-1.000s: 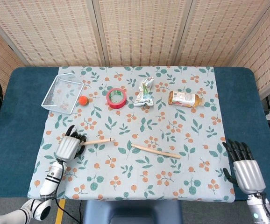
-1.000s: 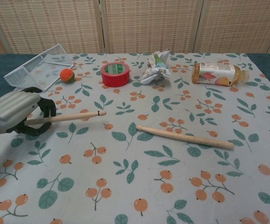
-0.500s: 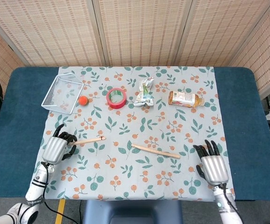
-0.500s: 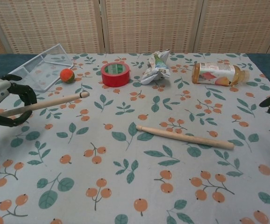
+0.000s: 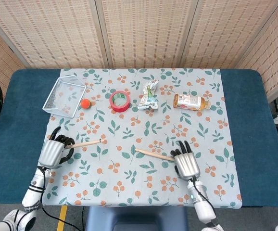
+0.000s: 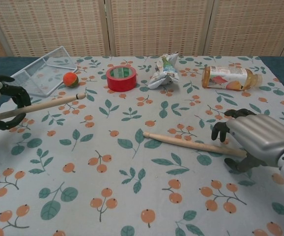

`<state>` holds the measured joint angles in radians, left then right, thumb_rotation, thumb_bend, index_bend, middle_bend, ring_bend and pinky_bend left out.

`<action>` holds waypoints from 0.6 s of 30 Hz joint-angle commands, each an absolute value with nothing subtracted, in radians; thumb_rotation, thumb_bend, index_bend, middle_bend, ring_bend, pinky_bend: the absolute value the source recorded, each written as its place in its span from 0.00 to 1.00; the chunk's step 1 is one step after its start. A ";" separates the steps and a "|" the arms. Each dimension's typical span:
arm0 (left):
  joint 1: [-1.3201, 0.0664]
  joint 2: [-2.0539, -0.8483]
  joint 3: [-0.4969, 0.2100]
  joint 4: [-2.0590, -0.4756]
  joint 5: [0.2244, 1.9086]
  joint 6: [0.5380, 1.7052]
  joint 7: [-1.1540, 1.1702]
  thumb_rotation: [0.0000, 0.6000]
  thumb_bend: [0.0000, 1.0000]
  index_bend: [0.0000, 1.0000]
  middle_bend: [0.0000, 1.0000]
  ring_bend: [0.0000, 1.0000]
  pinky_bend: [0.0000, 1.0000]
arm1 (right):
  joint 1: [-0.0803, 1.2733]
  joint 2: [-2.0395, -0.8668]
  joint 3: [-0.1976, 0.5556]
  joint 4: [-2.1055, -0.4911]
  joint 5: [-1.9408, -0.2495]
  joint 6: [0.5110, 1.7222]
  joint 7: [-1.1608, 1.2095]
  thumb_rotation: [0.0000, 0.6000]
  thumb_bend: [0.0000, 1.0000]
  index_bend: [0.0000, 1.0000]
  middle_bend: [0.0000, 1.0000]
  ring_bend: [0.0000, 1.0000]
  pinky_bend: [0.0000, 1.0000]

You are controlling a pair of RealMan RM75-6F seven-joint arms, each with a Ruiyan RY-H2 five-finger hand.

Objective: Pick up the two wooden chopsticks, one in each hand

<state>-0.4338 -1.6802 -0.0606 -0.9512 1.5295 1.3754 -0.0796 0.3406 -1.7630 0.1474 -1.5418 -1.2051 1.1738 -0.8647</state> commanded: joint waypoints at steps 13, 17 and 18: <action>-0.435 -1.679 -0.065 -0.937 1.519 1.350 -0.086 1.00 0.54 0.78 0.77 0.39 0.12 | 0.394 -1.809 0.144 -1.507 -1.136 1.180 -0.947 1.00 0.29 0.44 0.42 0.11 0.00; -0.434 -1.678 -0.063 -0.938 1.524 1.354 -0.087 1.00 0.54 0.78 0.77 0.39 0.12 | 0.405 -1.815 0.139 -1.509 -1.128 1.197 -0.973 1.00 0.29 0.53 0.47 0.17 0.00; -0.434 -1.678 -0.063 -0.937 1.524 1.355 -0.086 1.00 0.54 0.78 0.77 0.39 0.13 | 0.409 -1.815 0.136 -1.511 -1.124 1.200 -0.982 1.00 0.29 0.54 0.48 0.17 0.00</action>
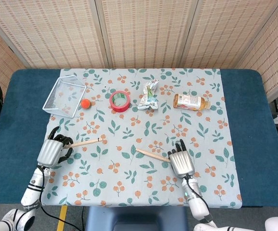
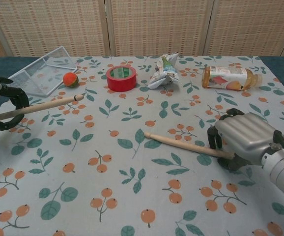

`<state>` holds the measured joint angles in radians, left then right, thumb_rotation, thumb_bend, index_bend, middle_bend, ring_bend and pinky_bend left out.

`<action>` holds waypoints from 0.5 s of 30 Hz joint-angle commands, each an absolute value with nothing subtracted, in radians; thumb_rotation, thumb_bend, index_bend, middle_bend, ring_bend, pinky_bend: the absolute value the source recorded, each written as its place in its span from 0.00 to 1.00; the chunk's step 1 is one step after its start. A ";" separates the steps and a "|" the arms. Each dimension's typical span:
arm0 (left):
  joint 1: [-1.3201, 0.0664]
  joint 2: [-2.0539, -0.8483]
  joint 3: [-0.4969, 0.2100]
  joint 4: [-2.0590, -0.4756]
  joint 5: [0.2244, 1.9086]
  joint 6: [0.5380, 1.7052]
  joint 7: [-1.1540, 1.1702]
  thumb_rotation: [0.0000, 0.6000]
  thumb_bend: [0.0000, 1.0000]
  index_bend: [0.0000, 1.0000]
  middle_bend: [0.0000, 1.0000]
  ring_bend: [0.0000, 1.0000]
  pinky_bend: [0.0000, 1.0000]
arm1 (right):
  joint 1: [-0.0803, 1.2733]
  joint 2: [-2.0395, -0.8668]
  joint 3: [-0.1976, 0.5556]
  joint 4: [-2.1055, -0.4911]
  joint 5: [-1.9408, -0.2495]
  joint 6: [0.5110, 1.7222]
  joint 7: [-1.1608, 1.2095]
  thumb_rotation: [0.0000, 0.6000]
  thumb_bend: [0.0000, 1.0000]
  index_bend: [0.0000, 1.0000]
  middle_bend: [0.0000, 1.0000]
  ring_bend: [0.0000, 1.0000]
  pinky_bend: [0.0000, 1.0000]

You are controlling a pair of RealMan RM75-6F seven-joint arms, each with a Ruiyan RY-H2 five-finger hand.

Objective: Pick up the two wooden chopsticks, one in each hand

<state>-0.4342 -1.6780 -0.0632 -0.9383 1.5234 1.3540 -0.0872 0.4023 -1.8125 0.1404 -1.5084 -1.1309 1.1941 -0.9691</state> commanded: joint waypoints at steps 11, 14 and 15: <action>-0.428 -1.673 -0.063 -0.939 1.522 1.354 -0.094 1.00 0.54 0.78 0.77 0.39 0.12 | 0.426 -1.815 0.114 -1.516 -1.118 1.228 -0.997 1.00 0.31 0.71 0.62 0.30 0.02; -0.428 -1.671 -0.063 -0.940 1.522 1.353 -0.089 1.00 0.54 0.78 0.77 0.39 0.13 | 0.429 -1.816 0.106 -1.505 -1.126 1.233 -0.986 1.00 0.31 0.79 0.69 0.38 0.04; -0.427 -1.671 -0.063 -0.943 1.522 1.352 -0.088 1.00 0.54 0.78 0.77 0.39 0.12 | 0.430 -1.816 0.104 -1.501 -1.129 1.234 -0.982 1.00 0.31 0.81 0.70 0.40 0.05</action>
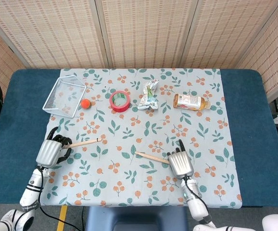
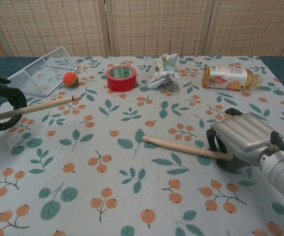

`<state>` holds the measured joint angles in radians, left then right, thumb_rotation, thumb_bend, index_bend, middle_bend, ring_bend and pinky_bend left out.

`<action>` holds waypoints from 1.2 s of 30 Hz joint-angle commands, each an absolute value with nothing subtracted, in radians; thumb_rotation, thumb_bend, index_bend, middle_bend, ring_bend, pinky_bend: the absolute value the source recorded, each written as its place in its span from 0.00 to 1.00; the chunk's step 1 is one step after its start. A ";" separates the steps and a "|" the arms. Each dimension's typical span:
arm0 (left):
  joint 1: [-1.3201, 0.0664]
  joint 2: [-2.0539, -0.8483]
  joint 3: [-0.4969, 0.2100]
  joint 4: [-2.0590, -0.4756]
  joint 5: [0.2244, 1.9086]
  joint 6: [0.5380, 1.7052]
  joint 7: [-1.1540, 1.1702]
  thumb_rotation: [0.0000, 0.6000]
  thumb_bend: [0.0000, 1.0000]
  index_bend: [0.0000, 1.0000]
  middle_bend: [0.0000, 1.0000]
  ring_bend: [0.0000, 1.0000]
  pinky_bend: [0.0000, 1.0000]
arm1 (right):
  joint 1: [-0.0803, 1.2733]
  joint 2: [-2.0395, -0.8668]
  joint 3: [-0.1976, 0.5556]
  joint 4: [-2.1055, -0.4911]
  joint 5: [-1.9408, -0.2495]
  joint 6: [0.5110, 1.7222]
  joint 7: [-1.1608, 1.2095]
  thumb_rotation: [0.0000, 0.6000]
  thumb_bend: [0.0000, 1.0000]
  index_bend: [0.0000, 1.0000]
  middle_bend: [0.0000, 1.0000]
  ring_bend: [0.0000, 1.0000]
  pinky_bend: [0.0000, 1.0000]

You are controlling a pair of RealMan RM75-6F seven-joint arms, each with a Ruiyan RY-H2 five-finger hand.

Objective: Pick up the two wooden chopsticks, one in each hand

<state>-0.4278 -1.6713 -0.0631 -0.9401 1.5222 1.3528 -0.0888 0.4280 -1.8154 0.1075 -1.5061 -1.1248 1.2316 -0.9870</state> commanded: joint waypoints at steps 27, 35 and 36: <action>-0.479 -1.564 -0.132 -1.262 1.428 1.208 -0.082 1.00 0.58 0.79 0.79 0.41 0.13 | 0.435 -1.767 0.076 -1.505 -1.564 1.382 -0.353 1.00 0.38 1.00 0.89 0.59 0.17; -0.504 -1.530 -0.170 -1.477 1.405 1.209 0.026 1.00 0.58 0.79 0.79 0.42 0.13 | 0.490 -1.845 0.135 -1.462 -1.526 1.311 -0.374 1.00 0.38 1.00 0.89 0.59 0.17; -0.506 -1.526 -0.171 -1.504 1.406 1.213 0.042 1.00 0.58 0.79 0.79 0.42 0.13 | 0.495 -1.852 0.140 -1.457 -1.522 1.306 -0.375 1.00 0.38 1.00 0.89 0.59 0.17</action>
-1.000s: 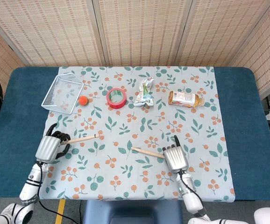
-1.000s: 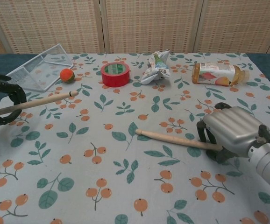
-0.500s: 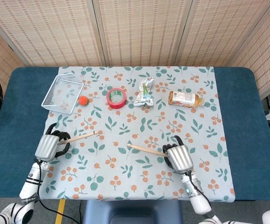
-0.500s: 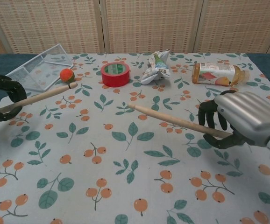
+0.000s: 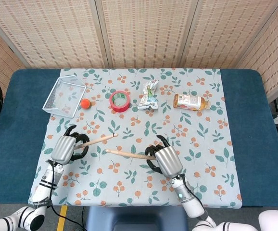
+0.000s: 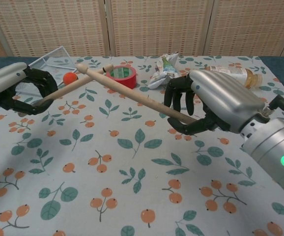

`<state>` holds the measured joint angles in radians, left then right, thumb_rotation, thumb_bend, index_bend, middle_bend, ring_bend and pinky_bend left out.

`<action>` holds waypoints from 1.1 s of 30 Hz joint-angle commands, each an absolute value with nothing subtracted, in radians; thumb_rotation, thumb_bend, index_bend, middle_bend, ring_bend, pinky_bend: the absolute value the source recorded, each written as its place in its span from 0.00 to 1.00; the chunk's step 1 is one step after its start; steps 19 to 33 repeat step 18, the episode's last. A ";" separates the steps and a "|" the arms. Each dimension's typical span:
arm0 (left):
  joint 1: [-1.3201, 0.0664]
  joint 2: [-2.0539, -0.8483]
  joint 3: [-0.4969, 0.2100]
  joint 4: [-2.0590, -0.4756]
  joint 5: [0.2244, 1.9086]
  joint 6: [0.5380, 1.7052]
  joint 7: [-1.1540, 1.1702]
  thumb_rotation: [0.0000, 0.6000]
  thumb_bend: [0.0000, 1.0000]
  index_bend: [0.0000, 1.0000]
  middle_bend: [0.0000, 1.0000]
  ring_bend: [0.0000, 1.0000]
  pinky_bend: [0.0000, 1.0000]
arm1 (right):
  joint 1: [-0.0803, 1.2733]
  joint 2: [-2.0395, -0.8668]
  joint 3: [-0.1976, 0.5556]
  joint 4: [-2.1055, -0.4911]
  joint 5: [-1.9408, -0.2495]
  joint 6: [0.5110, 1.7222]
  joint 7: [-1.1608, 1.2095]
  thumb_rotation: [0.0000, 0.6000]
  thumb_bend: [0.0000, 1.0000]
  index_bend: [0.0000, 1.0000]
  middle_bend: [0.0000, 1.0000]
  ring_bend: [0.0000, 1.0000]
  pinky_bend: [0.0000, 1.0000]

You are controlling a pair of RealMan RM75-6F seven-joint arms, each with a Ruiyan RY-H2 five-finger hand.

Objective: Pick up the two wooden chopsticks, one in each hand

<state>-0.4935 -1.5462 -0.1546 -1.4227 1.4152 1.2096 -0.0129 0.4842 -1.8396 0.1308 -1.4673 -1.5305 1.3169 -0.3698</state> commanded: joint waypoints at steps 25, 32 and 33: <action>-0.515 -1.532 -0.150 -1.575 1.393 1.205 0.127 1.00 0.58 0.79 0.79 0.42 0.13 | 0.509 -1.872 0.170 -1.408 -1.482 1.295 -0.389 1.00 0.38 1.00 0.89 0.59 0.17; -0.515 -1.532 -0.150 -1.575 1.393 1.205 0.127 1.00 0.58 0.79 0.79 0.42 0.13 | 0.509 -1.872 0.170 -1.408 -1.482 1.295 -0.389 1.00 0.38 1.00 0.89 0.59 0.17; -0.515 -1.532 -0.150 -1.575 1.393 1.205 0.127 1.00 0.58 0.79 0.79 0.42 0.13 | 0.509 -1.872 0.170 -1.408 -1.482 1.295 -0.389 1.00 0.38 1.00 0.89 0.59 0.17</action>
